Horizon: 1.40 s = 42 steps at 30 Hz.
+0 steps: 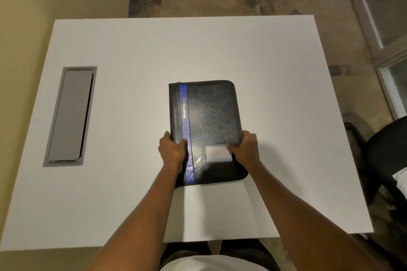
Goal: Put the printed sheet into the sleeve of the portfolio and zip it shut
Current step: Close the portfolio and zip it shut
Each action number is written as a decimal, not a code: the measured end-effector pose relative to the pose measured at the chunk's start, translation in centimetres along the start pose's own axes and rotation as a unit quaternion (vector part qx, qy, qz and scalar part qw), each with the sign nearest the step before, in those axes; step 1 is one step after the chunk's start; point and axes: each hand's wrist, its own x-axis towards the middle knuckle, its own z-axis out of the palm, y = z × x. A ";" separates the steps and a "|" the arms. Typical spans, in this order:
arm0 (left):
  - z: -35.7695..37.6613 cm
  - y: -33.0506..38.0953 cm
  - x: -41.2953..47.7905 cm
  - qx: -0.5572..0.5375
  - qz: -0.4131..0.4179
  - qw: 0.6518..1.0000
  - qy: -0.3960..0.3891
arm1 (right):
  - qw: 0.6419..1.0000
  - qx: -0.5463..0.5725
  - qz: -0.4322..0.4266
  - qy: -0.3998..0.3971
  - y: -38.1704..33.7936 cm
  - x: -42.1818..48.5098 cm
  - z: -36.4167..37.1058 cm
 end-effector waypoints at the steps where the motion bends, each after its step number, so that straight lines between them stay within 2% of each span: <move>1: 0.0 0.3 0.6 -0.062 -0.051 0.997 -0.018 | 1.000 0.012 0.015 -0.006 -0.1 0.3 -0.2; 2: 0.0 0.6 1.2 -0.109 -0.086 0.990 -0.034 | 1.000 0.016 0.024 -0.011 -0.1 0.6 -0.3; 4: -0.3 1.1 2.3 -0.138 -0.107 0.984 -0.045 | 1.000 0.012 0.026 -0.011 -0.5 1.0 -0.3; 10: -4.0 3.8 4.6 -0.132 -0.073 0.989 -0.008 | 0.999 0.040 -0.005 0.003 -4.2 1.0 1.4; 14: -7.8 6.3 7.9 -0.128 -0.058 0.990 0.005 | 0.996 0.073 -0.047 0.024 -9.1 2.2 2.9; 19: -12.3 8.9 13.6 -0.130 -0.044 0.990 0.020 | 0.994 0.064 -0.083 0.029 -16.1 5.3 5.4; 28: -16.1 11.1 24.6 -0.145 -0.082 0.986 0.022 | 0.996 0.029 -0.088 0.020 -24.8 11.9 10.4; 34: -16.2 10.8 29.0 -0.118 -0.110 0.987 0.014 | 0.997 0.010 -0.070 0.017 -26.8 14.3 13.5; 37: -16.0 10.6 30.2 -0.110 -0.094 0.988 0.047 | 0.997 0.012 -0.069 0.027 -26.9 14.6 14.4; 42: -15.6 10.0 29.6 0.028 -0.034 0.995 0.089 | 0.996 -0.025 -0.083 0.025 -27.4 13.7 14.1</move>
